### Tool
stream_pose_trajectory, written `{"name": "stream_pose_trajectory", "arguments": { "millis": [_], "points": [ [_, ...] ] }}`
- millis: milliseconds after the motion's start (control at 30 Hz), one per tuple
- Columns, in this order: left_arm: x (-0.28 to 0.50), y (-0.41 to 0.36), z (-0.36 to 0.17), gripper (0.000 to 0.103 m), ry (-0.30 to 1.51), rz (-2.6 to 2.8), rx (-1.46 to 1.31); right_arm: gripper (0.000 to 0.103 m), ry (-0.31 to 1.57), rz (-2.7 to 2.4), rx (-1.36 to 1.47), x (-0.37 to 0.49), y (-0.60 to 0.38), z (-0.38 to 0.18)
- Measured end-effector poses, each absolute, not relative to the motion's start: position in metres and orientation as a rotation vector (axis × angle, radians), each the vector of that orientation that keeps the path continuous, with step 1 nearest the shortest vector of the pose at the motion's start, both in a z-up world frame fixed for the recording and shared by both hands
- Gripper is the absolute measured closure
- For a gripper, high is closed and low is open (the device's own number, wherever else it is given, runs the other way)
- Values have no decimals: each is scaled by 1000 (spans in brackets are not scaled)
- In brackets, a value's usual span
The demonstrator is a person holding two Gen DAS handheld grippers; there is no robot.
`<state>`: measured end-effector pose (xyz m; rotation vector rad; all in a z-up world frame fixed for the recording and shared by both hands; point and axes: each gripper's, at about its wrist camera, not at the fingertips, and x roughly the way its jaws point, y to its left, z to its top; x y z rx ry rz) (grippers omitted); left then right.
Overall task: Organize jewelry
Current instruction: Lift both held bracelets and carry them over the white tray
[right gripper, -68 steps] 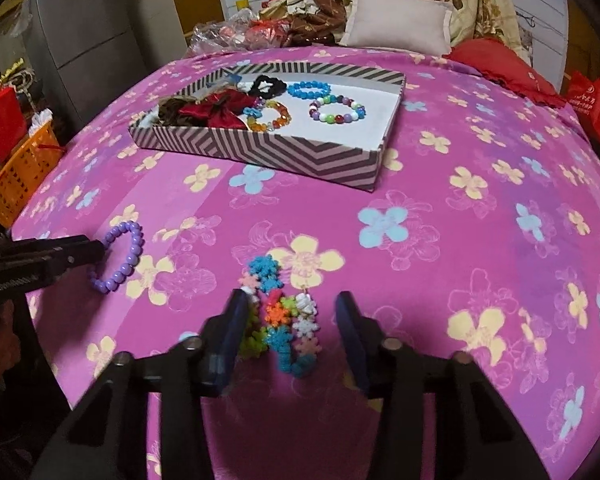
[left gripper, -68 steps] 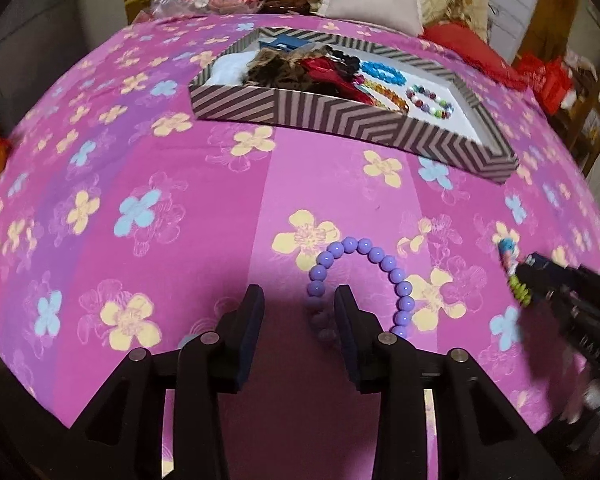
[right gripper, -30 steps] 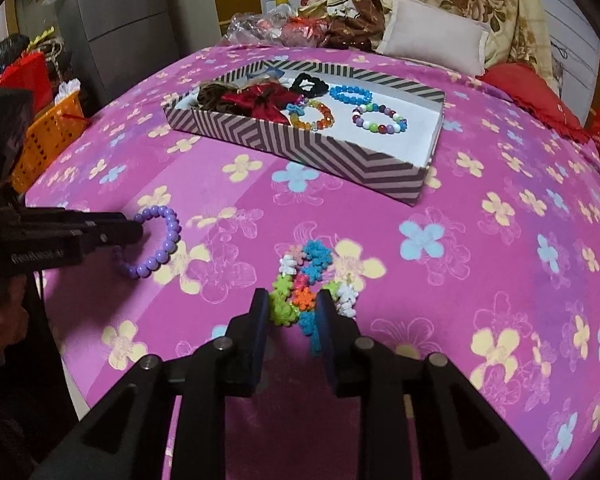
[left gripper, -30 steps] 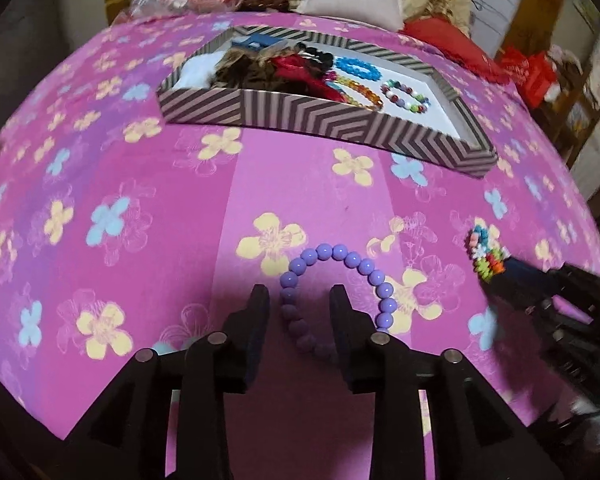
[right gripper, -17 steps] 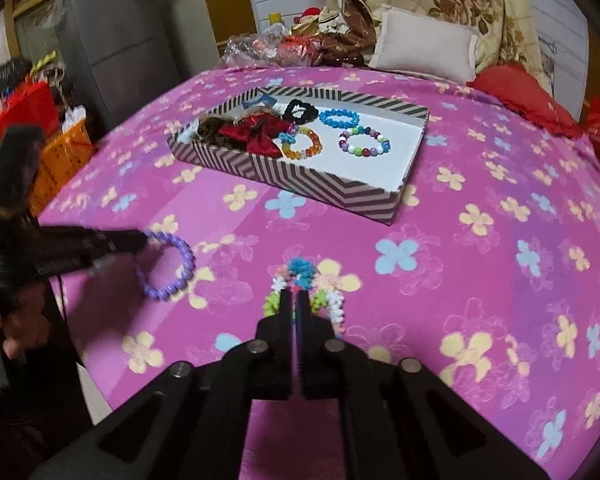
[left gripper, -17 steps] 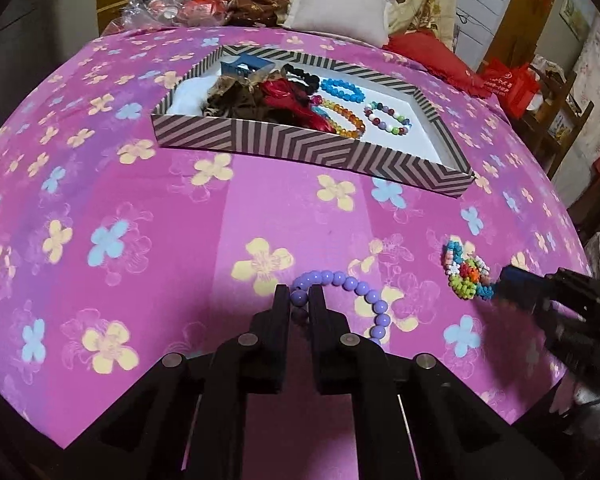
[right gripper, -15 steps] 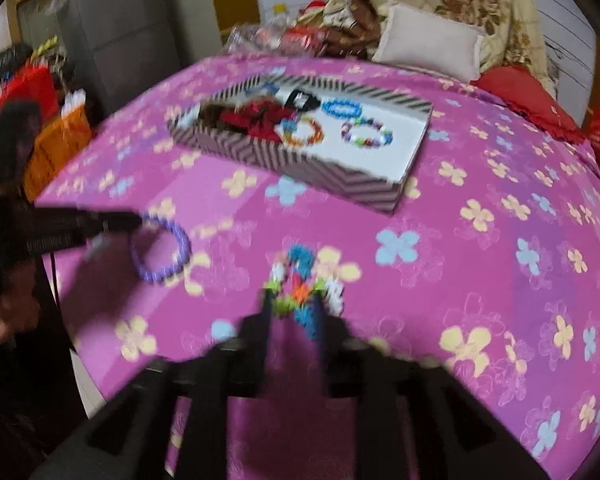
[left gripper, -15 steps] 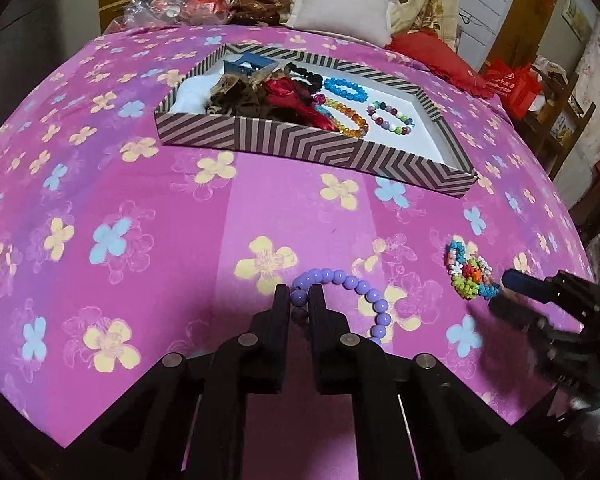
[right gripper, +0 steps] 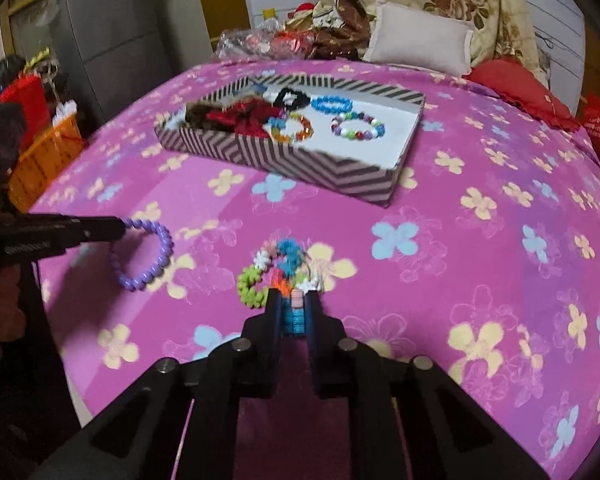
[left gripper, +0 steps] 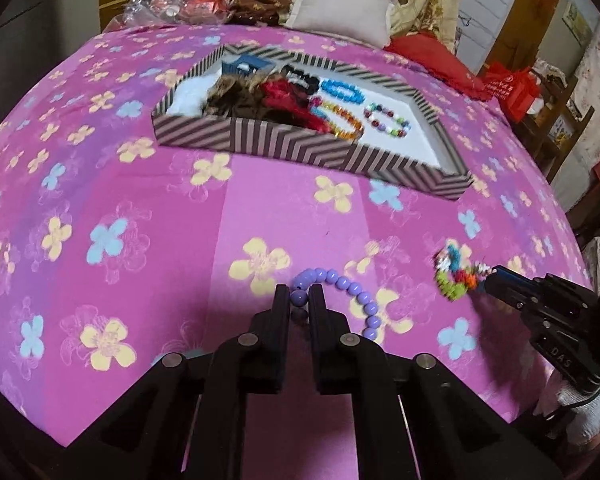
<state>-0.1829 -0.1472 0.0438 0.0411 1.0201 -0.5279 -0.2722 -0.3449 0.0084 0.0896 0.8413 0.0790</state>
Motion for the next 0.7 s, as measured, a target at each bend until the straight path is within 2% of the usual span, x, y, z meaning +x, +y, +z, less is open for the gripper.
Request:
{"name": "stream_pose_trajectory", "arguments": {
  "millis": [700],
  "points": [
    [-160,-180,129,96,874,-591,66,92,670,100,24,-248,-354,119]
  ]
}}
